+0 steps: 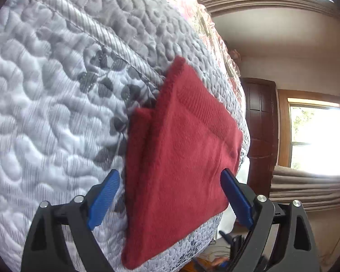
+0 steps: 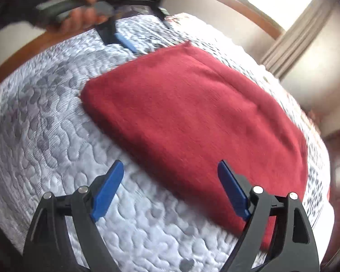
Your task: Fold small clothes
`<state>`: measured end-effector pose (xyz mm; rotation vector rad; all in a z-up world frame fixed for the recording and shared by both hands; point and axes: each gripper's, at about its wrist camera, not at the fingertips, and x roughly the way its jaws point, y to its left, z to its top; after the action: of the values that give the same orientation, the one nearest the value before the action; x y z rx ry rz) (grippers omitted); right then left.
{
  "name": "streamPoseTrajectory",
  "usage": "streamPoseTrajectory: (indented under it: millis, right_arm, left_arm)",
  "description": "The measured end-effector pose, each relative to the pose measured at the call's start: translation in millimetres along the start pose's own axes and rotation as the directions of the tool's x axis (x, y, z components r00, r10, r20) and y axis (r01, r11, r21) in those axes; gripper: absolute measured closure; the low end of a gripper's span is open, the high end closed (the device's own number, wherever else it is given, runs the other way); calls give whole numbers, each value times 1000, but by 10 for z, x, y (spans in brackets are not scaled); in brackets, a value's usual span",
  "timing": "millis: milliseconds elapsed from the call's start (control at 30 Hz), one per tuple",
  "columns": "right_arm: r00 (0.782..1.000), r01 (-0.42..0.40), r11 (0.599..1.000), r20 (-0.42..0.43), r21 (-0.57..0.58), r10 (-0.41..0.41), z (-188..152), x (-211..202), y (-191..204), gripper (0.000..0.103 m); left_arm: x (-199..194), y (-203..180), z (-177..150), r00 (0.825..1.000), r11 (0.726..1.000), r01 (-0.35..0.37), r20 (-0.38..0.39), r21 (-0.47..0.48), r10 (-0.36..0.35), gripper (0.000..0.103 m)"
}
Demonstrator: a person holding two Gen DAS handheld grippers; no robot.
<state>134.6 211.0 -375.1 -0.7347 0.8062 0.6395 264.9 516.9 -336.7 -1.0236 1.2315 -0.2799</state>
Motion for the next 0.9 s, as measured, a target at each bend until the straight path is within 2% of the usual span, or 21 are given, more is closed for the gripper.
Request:
streamPoseTrajectory:
  millis: [67, 133, 300, 433, 467, 500, 567, 600, 633, 733, 800, 900]
  right_arm:
    - [996, 82, 990, 40, -113, -78, 178, 135, 379, 19]
    - [990, 141, 973, 47, -183, -134, 283, 284, 588, 19]
    - [980, 197, 941, 33, -274, -195, 302, 599, 799, 20]
    - [971, 239, 935, 64, -263, -230, 339, 653, 889, 20]
    - [970, 243, 936, 68, -254, -234, 388, 664, 930, 20]
    - [969, 248, 938, 75, -243, -237, 458, 704, 935, 20]
    - [967, 253, 943, 87, -218, -240, 619, 776, 922, 20]
    - [967, 252, 946, 90, -204, -239, 656, 758, 883, 20]
    - [968, 248, 950, 88, -189, -235, 739, 799, 871, 21]
    - [972, 229, 958, 85, -173, -217, 842, 835, 851, 28]
    - [978, 205, 965, 77, -166, -195, 882, 826, 845, 43]
    - [986, 166, 975, 56, -146, -159, 911, 795, 895, 61]
  left_arm:
    - [126, 75, 111, 1000, 1000, -1, -22, -14, 1, 13]
    - [252, 81, 165, 998, 1000, -7, -58, 10, 8, 13]
    - [455, 41, 234, 991, 998, 14, -131, 65, -6, 13]
    - [557, 70, 275, 986, 996, 29, -164, 80, -16, 17]
    - [590, 66, 279, 986, 996, 14, -169, 89, 1, 20]
    - [617, 70, 280, 985, 995, -5, -172, 99, 22, 29]
    - [618, 115, 305, 984, 995, -31, -173, 99, 48, 50]
    - [619, 149, 321, 983, 995, -41, -177, 91, 56, 65]
    - [613, 185, 334, 982, 996, -43, -179, 84, 58, 69]
    - [588, 225, 346, 982, 996, -34, -184, 79, 48, 70]
    - [561, 249, 358, 982, 996, -34, -181, 77, 48, 73]
    - [518, 253, 367, 984, 997, -32, -175, 68, 43, 83]
